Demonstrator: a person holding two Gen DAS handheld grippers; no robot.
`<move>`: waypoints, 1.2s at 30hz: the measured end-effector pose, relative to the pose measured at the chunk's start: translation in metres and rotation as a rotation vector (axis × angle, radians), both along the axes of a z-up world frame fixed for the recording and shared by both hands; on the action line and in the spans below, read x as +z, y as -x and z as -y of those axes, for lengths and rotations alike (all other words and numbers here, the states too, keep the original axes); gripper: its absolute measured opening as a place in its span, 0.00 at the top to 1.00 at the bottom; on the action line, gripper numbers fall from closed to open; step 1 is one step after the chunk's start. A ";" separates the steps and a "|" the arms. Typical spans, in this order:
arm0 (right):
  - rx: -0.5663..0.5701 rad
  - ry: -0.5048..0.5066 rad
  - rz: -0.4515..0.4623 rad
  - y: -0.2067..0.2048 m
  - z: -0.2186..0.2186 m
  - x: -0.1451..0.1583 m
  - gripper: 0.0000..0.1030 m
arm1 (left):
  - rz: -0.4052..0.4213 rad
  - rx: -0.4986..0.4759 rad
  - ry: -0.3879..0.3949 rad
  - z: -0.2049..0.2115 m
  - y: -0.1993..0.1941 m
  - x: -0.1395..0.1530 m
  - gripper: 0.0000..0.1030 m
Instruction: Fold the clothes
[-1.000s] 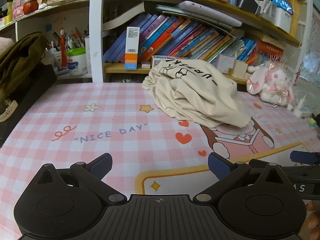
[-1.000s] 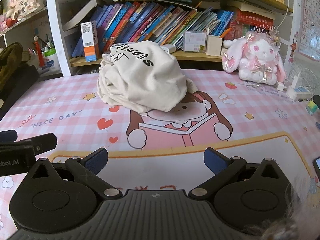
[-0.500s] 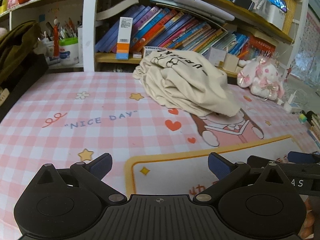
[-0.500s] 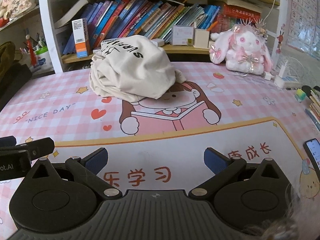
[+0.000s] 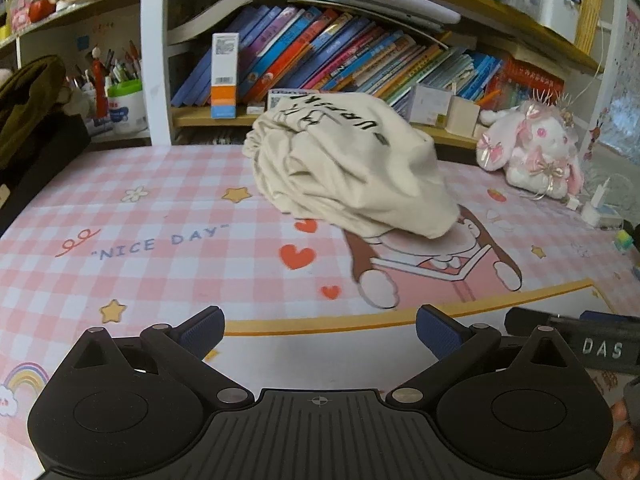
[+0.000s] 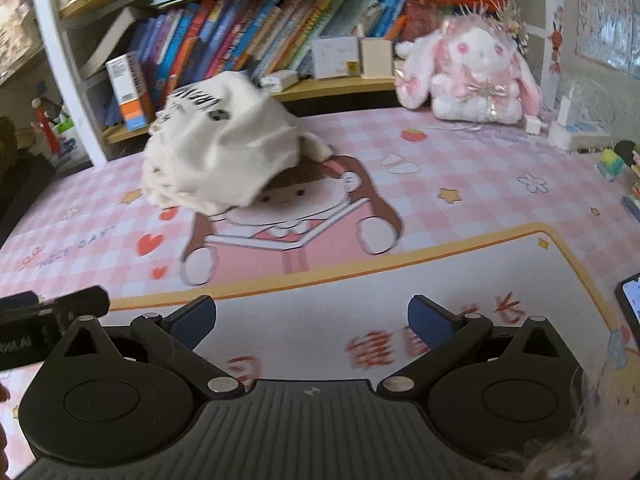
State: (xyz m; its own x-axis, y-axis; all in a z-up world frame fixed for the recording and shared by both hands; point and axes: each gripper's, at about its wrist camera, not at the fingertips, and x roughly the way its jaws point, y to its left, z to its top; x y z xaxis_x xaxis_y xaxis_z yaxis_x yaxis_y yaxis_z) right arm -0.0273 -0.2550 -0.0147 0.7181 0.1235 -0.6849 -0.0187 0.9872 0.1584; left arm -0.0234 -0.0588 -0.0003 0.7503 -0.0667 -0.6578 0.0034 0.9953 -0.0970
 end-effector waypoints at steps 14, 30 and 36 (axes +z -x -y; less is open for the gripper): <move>0.163 -0.065 0.009 -0.036 0.081 -0.013 0.00 | -0.038 0.051 -0.088 0.064 -0.016 0.001 0.00; 0.177 -0.438 -0.066 -0.078 0.136 -0.001 0.00 | 0.073 -0.084 -0.537 0.111 -0.123 -0.019 0.37; 0.136 -0.669 -0.122 -0.088 0.151 -0.006 0.00 | 0.253 -0.063 -0.369 0.085 -0.078 0.047 0.95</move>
State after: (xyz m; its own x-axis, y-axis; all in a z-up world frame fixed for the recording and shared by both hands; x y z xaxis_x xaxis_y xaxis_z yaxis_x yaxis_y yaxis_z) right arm 0.0603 -0.4060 -0.0206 0.5887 0.6312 -0.5050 -0.0787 0.6664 0.7414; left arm 0.0548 -0.1434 0.0462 0.8926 0.0870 -0.4424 0.0432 0.9601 0.2762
